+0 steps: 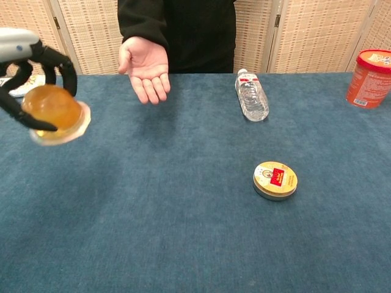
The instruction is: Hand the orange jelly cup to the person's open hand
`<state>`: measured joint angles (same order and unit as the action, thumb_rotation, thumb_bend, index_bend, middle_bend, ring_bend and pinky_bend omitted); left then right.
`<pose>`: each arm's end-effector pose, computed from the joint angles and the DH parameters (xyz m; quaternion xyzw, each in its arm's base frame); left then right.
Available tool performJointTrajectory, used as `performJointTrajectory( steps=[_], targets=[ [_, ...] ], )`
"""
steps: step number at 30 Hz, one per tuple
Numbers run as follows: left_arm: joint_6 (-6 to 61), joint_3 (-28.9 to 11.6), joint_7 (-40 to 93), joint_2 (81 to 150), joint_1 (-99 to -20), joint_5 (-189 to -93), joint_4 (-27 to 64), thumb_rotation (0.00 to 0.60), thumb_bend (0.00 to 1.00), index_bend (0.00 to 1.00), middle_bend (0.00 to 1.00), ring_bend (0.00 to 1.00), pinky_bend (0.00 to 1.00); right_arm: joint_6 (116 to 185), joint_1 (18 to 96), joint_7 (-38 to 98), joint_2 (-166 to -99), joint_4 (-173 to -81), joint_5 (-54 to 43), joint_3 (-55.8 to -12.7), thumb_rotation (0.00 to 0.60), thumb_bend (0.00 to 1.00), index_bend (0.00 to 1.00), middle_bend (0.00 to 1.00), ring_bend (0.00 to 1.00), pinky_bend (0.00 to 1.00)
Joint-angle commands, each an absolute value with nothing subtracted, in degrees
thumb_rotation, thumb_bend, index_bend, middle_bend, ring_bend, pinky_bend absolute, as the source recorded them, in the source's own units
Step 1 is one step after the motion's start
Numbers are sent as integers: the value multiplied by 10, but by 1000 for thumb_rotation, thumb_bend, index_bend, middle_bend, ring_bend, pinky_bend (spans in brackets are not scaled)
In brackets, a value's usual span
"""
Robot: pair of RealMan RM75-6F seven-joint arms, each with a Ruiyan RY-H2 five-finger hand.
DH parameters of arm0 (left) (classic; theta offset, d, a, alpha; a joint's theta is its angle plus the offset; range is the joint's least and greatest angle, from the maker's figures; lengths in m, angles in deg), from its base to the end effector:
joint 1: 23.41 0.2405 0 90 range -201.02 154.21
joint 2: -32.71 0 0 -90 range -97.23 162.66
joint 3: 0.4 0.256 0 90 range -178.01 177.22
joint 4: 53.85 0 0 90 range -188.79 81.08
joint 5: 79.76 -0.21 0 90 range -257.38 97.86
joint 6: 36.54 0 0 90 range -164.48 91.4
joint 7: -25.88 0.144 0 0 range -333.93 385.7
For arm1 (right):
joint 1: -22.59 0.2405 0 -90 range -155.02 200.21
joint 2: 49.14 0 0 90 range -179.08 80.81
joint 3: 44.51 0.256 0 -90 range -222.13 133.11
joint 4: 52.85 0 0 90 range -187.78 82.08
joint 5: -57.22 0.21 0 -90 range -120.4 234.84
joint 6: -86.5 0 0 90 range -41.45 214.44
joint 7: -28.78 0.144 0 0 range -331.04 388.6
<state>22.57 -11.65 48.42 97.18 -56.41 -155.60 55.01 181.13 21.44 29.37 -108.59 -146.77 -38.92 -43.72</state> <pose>-0.1426 0.2975 0.0983 -0.7618 -0.2904 -0.3877 0.4301 -0.2975 -0.1395 0.1881 0.6095 -0.3324 0.4171 0.5866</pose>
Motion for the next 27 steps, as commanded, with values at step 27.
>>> performJointTrajectory(
  steps=[27],
  targets=[
    [-15, -134, 519, 1054, -886, -1233, 284, 600, 217, 258, 362, 256, 577, 1773, 229, 322, -1070, -1477, -320, -411, 600, 288, 0, 0, 0, 0]
  ],
)
